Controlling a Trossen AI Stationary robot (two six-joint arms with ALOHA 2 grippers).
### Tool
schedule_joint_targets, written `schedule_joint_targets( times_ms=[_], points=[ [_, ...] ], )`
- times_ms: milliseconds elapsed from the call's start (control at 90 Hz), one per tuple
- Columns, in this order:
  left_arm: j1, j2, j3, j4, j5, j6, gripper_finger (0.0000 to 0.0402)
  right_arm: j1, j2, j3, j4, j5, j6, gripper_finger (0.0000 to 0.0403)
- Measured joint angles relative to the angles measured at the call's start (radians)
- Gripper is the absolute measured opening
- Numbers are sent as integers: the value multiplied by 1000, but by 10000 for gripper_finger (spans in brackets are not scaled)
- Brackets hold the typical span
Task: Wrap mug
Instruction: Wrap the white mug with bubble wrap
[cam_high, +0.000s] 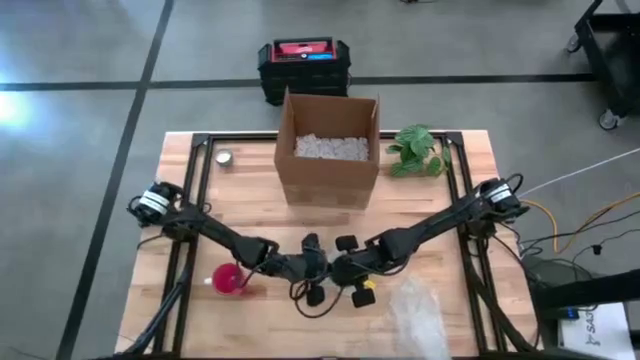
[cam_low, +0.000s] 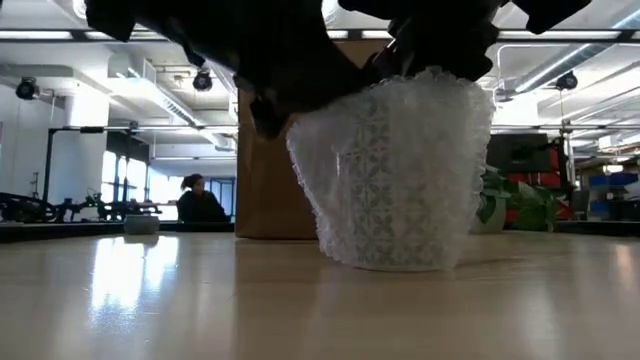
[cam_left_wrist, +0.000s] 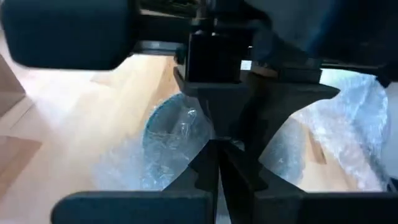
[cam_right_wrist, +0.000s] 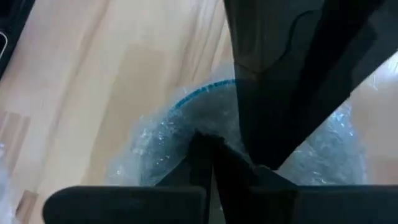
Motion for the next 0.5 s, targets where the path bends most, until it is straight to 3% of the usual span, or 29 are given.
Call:
schedule_joint_targets(
  times_ms=[267, 389, 500],
  points=[
    [1, 24, 0, 13, -27, -8, 0, 6, -137, 68, -178, 26, 35, 2],
    [1, 24, 2, 24, -27, -4, 0, -1, -142, 54, -163, 141, 43, 2],
    [1, 25, 6, 23, -27, -3, 0, -11, -97, 46, -97, 140, 33, 2]
  ],
)
